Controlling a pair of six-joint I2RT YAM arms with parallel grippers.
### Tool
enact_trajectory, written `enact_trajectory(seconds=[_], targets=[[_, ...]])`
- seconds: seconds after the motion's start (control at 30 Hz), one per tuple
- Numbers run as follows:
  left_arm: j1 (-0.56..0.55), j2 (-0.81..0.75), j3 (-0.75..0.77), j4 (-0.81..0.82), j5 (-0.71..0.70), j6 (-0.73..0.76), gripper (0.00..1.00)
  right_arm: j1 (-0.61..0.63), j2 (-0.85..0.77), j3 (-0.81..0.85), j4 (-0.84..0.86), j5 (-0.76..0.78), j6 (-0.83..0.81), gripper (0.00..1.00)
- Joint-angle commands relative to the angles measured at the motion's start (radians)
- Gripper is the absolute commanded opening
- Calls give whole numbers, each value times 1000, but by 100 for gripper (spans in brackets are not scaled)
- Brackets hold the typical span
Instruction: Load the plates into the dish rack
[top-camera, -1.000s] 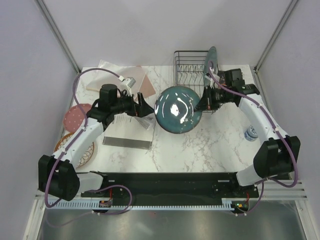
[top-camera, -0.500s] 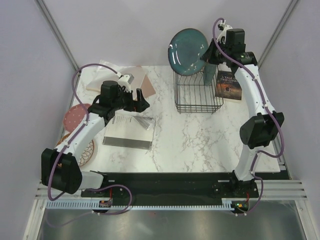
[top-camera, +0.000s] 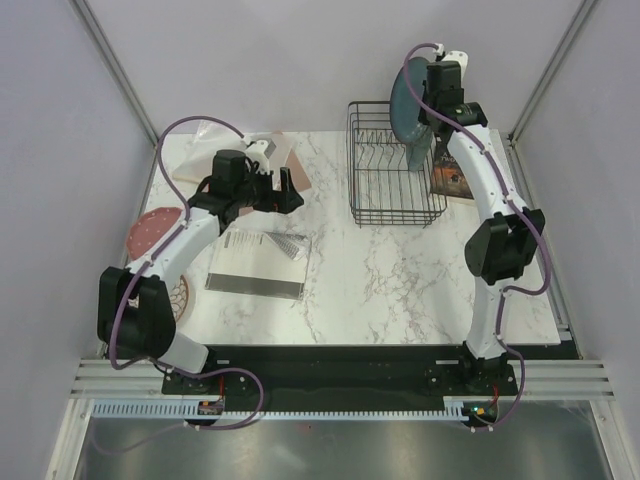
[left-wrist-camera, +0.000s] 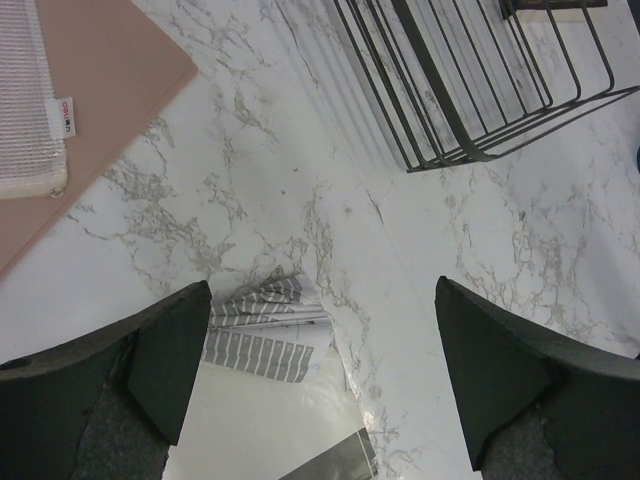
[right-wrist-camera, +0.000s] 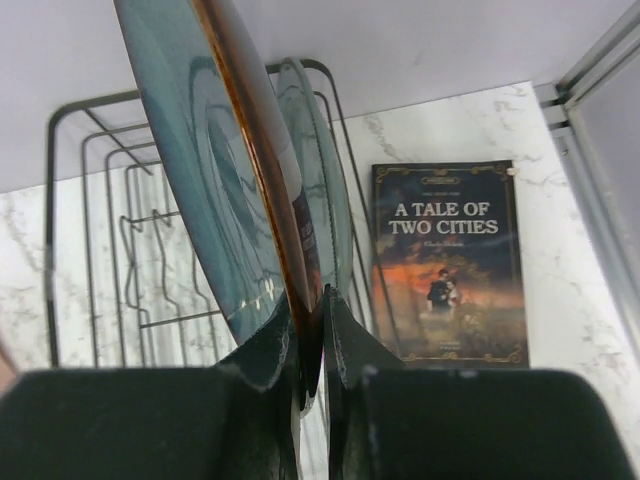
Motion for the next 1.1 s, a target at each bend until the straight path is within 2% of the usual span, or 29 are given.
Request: enact_trajectory(seconds=[0.0,0.17,0.43,1.07], targets=[[4,48,62,35,25,28,100,45,4,134,249,187,-113,0],[4,93,90,33,42,25,100,77,27,134,304,324,-209,0],[5,131,108,18,29,39,100,98,61,108,335,461,-229,0],[31,134,71,-2,14,72,100,117,160,94,341,468,-230,0]])
